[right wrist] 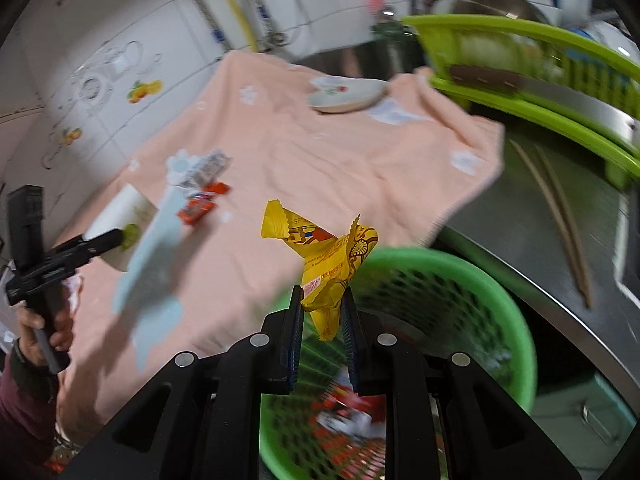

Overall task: Collect trash
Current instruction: 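Drop the yellow wrapper into the green basket while the left gripper drops the white cup in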

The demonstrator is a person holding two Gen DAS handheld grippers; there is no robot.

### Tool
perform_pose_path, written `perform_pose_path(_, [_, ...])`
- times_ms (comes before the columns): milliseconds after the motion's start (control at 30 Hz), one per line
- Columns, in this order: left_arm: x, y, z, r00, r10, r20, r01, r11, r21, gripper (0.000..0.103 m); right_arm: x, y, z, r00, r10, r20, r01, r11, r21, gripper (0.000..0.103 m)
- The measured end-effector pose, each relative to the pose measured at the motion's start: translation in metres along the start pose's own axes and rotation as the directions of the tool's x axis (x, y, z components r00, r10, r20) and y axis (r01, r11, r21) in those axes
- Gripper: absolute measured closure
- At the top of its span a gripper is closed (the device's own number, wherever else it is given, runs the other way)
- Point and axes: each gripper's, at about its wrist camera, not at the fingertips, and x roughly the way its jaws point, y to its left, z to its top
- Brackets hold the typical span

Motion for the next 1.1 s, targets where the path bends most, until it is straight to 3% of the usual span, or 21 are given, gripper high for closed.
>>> perform_pose_path(400, [0.023, -0.086, -0.016, 0.992, -0.111, -0.056, 0.116, 0.989, 0.087, 0.035, -0.020, -0.040, -0.029, 0.996, -0.091, 0.021, 0.090, 0.995, 0.046, 0.082])
perform_pose_path(867, [0.063, -0.145, -0.037, 0.975, -0.151, -0.162, 0.173, 0.977, 0.129, 0.031, -0.046, -0.057, -0.040, 0.991, -0.113, 0.068, 0.109, 0.993, 0.053, 0.040])
perform_pose_path(1100, [0.076, -0.156, -0.043, 0.970, -0.149, -0.194, 0.177, 0.975, 0.138, 0.025, -0.052, -0.062, -0.042, 0.990, -0.111, 0.083, 0.106, 0.993, 0.057, 0.034])
